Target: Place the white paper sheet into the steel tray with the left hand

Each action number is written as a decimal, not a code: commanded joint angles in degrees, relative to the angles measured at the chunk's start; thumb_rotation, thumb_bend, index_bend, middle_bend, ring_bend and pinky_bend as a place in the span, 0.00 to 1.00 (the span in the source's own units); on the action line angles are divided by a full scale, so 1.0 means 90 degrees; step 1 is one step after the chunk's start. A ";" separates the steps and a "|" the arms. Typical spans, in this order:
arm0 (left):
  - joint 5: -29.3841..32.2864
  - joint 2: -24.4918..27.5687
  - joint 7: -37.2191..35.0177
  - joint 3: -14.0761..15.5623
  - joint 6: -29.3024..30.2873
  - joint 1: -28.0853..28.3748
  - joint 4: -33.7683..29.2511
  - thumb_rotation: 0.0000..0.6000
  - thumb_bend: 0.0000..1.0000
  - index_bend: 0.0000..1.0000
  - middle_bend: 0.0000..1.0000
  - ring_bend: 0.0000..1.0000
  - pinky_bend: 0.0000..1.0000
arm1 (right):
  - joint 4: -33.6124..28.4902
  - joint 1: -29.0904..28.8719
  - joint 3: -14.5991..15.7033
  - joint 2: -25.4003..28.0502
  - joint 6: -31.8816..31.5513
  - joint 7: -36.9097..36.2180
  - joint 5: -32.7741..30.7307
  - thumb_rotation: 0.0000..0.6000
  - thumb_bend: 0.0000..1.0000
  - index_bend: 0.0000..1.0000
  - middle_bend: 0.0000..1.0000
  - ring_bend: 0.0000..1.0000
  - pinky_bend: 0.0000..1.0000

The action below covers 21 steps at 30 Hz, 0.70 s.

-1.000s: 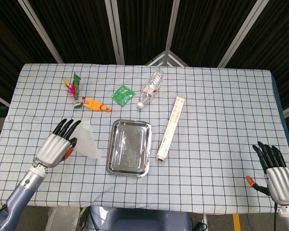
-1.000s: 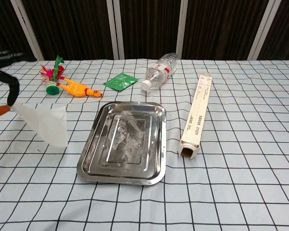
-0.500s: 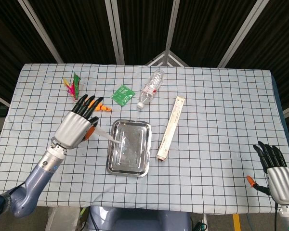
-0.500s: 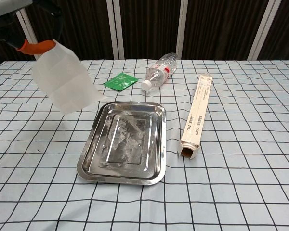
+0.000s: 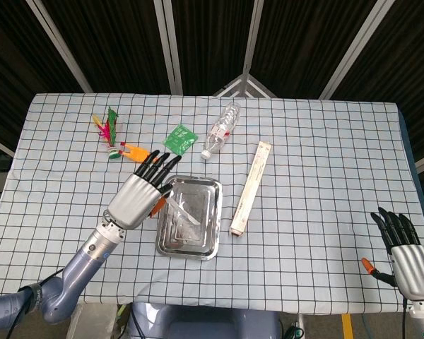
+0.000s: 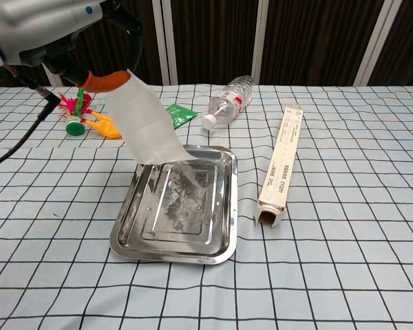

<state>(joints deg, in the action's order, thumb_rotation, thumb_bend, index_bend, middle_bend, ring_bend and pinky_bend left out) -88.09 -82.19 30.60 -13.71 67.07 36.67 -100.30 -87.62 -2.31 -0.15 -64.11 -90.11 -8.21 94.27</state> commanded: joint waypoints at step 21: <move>-0.1187 -0.0635 -0.0784 0.1758 -0.0210 -0.0123 0.1507 1.00 0.48 0.59 0.02 0.00 0.00 | -0.0019 0.0003 0.0004 0.0010 0.0000 -0.0009 0.0004 1.00 0.29 0.00 0.00 0.00 0.00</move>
<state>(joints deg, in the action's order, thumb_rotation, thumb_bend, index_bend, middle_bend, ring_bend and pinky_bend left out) -97.88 -88.13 24.23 1.58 65.75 35.04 -87.80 -87.79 -2.27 -0.11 -64.01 -90.11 -8.30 94.31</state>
